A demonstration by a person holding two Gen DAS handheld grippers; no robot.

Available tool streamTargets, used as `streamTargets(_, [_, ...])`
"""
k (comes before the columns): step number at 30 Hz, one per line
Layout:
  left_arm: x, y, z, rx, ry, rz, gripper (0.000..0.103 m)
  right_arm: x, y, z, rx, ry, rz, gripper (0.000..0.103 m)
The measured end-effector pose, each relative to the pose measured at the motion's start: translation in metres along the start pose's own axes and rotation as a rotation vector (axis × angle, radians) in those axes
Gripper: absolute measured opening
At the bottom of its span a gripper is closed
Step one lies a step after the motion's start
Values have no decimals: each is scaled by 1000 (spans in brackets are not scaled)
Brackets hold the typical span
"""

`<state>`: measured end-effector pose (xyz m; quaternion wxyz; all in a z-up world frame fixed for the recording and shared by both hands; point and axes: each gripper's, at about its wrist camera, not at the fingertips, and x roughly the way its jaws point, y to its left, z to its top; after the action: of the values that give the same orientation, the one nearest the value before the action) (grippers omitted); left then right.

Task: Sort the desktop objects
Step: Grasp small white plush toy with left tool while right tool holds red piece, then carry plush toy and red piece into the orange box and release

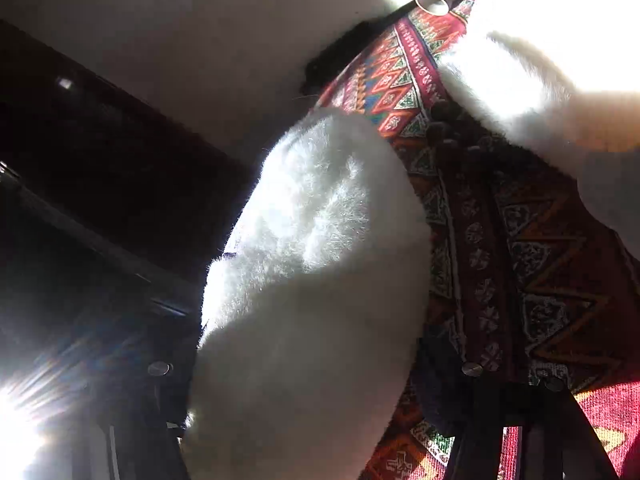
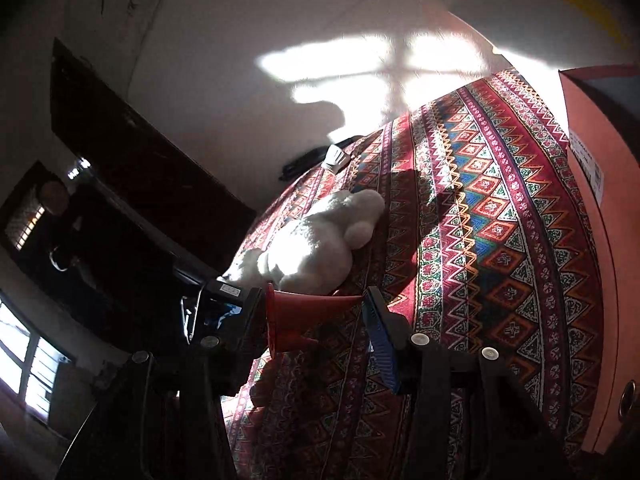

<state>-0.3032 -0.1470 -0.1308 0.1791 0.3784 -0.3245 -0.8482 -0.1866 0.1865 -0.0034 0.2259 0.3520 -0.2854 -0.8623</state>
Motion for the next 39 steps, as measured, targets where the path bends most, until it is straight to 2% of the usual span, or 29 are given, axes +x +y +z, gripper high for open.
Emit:
streamTargets(2, [-21,39,-6,-129,-26,-103,60,-6,-2,4,1,-27,-10,52])
streamTargets(4, [-47,85,-17,-311,-43,-234,60,-18,-2,9,-3,-67,-11,52])
streamTargets(6, [-81,123,-29,-422,-95,-284,60,-34,1,14,-14,-115,-11,52])
streamTargets(8, [-126,140,-38,-463,-172,-303,60,-51,5,17,-26,-164,-13,52])
streamTargets(13, [-231,159,-37,-496,-364,-393,60,-102,15,19,-34,-271,21,52])
streamTargets(16, [-286,153,-17,-503,-479,-513,60,-151,27,16,-73,-373,18,52])
streamTargets(18, [-317,139,2,-489,-541,-610,61,-190,34,11,-116,-463,-26,52])
streamTargets(22, [-371,86,57,-420,-646,-811,61,-266,41,1,-176,-643,-136,52])
streamTargets(24, [-398,53,87,-380,-672,-907,61,-303,34,-5,-169,-724,-198,52])
streamTargets(28, [-455,-13,143,-300,-701,-1088,61,-357,1,-11,-98,-833,-315,52])
streamTargets(31, [-482,-67,177,-242,-683,-1161,71,-381,-35,-9,-21,-866,-408,53])
streamTargets(32, [-484,-90,185,-214,-647,-1170,81,-384,-48,-6,5,-859,-427,53])
streamTargets(34, [-485,-119,191,-170,-556,-1178,87,-381,-77,5,52,-810,-465,54])
streamTargets(35, [-483,-128,192,-157,-521,-1177,88,-375,-92,12,83,-762,-499,67])
streamTargets(36, [-481,-128,186,-166,-520,-1167,89,-369,-106,19,113,-713,-532,91])
streamTargets(37, [-478,-129,180,-175,-519,-1157,91,-366,-117,23,141,-690,-547,99])
streamTargets(39, [-469,-119,169,-203,-534,-1133,99,-364,-131,22,190,-694,-539,102])
